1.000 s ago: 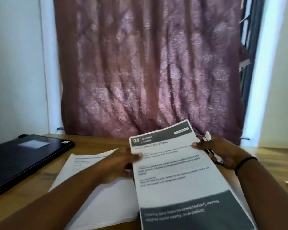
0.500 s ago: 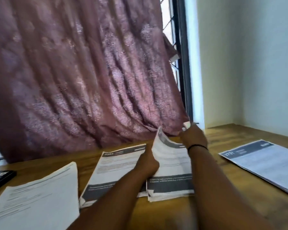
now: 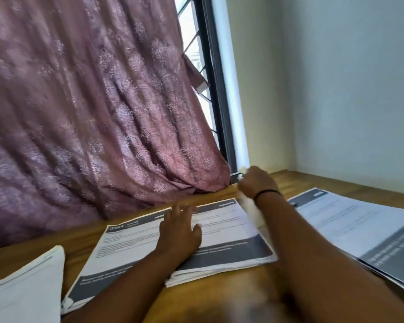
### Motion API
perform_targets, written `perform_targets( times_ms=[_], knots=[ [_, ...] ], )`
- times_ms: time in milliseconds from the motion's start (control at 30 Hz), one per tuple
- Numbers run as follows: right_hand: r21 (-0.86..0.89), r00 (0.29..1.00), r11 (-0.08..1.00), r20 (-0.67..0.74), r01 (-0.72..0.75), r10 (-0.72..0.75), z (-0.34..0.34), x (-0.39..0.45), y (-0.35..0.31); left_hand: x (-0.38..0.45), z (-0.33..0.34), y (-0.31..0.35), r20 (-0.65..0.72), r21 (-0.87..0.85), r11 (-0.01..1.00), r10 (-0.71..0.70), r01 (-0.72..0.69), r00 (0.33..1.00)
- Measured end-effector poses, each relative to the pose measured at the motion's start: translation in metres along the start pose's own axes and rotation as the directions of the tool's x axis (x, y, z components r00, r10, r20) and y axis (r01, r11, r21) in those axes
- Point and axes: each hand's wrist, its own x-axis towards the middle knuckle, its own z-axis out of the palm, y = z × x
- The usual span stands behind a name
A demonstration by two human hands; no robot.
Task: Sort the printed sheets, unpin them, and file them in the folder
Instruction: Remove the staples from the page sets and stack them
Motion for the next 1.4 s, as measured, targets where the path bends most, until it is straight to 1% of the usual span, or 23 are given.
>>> perform_targets(
  times_ms=[67,100,133,167,200,233,267,300,367,500,600,700,767,800,900,933,1000,1067,1133,1200,1267,1333,1400],
  knots=[
    [-0.196,0.994,0.976,-0.070,-0.100,0.087,-0.041,0.003,0.048,-0.003,-0.003,0.016,0.005,-0.063,0.995,0.079,-0.078,0.997],
    [-0.273,0.985,0.948,-0.103,-0.163,0.140,-0.062,0.002,0.075,-0.005,-0.003,0.029,0.045,-0.143,0.986,0.090,-0.083,0.995],
    [-0.331,0.975,0.919,-0.114,-0.216,0.189,-0.080,0.000,0.100,-0.007,-0.004,0.041,0.106,-0.265,0.963,0.070,-0.040,0.992],
    [-0.370,0.964,0.891,-0.116,-0.264,0.237,-0.100,-0.003,0.125,-0.010,-0.005,0.058,0.199,-0.429,0.901,0.021,0.068,0.980],
    [-0.397,0.952,0.866,-0.105,-0.304,0.286,-0.117,-0.005,0.147,-0.013,-0.006,0.075,0.327,-0.595,0.769,-0.035,0.235,0.944],
    [-0.414,0.938,0.845,-0.083,-0.340,0.337,-0.133,-0.008,0.164,-0.015,-0.006,0.092,0.476,-0.709,0.564,-0.060,0.423,0.877],
    [-0.426,0.922,0.826,-0.052,-0.368,0.384,-0.148,-0.012,0.178,-0.016,-0.005,0.110,0.600,-0.734,0.366,-0.045,0.572,0.799],
    [-0.436,0.907,0.814,-0.016,-0.385,0.421,-0.158,-0.014,0.190,-0.017,-0.004,0.125,0.680,-0.708,0.240,-0.019,0.664,0.733],
    [-0.440,0.890,0.808,0.044,-0.391,0.455,-0.172,-0.019,0.205,-0.017,0.002,0.156,0.756,-0.650,0.131,0.012,0.748,0.655],
    [-0.400,0.894,0.835,0.080,-0.377,0.442,-0.180,-0.024,0.206,-0.007,0.012,0.205,0.783,-0.622,0.036,-0.003,0.782,0.623],
    [-0.331,0.890,0.870,0.149,-0.366,0.431,-0.180,-0.029,0.201,-0.004,0.018,0.227,0.794,-0.607,0.022,-0.001,0.794,0.608],
    [-0.261,0.873,0.889,0.220,-0.377,0.434,-0.177,-0.037,0.199,-0.004,0.025,0.234,0.823,-0.569,0.040,0.016,0.822,0.568],
    [-0.168,0.875,0.903,0.231,-0.395,0.426,-0.177,-0.045,0.197,-0.010,0.024,0.236,0.815,-0.578,0.087,0.015,0.811,0.579],
    [-0.111,0.877,0.906,0.229,-0.408,0.423,-0.176,-0.049,0.195,-0.013,0.023,0.234,0.801,-0.596,0.111,0.005,0.795,0.599],
    [0.139,0.909,0.905,0.180,-0.403,0.377,-0.172,-0.057,0.184,-0.017,0.013,0.224,0.699,-0.694,0.170,-0.071,0.699,0.711],
    [0.243,0.927,0.895,0.131,-0.373,0.351,-0.171,-0.058,0.176,-0.014,0.006,0.219,0.642,-0.743,0.173,-0.090,0.646,0.762],
    [0.428,0.961,0.868,0.008,-0.252,0.275,-0.170,-0.058,0.155,-0.004,-0.012,0.207,0.488,-0.851,0.169,-0.097,0.497,0.868],
    [0.552,0.976,0.828,-0.108,-0.101,0.191,-0.173,-0.058,0.128,0.005,-0.039,0.198,0.357,-0.922,0.121,-0.110,0.369,0.928],
    [0.623,0.979,0.782,-0.174,0.024,0.109,-0.175,-0.062,0.099,0.013,-0.062,0.188,0.311,-0.947,0.037,-0.127,0.318,0.942],
    [0.633,0.978,0.769,-0.202,0.091,0.051,-0.175,-0.066,0.076,0.013,-0.081,0.181,0.311,-0.950,-0.013,-0.083,0.311,0.947],
    [0.630,0.977,0.769,-0.209,0.109,0.033,-0.170,-0.069,0.067,0.012,-0.087,0.174,0.290,-0.957,-0.018,-0.048,0.290,0.956],
    [0.633,0.976,0.769,-0.209,0.092,0.056,-0.163,-0.073,0.067,0.008,-0.084,0.166,0.252,-0.968,-0.011,-0.056,0.252,0.966],
    [0.631,0.978,0.774,-0.195,0.064,0.077,-0.156,-0.077,0.075,0.004,-0.081,0.161,0.232,-0.972,-0.037,-0.055,0.231,0.971]
  ],
)
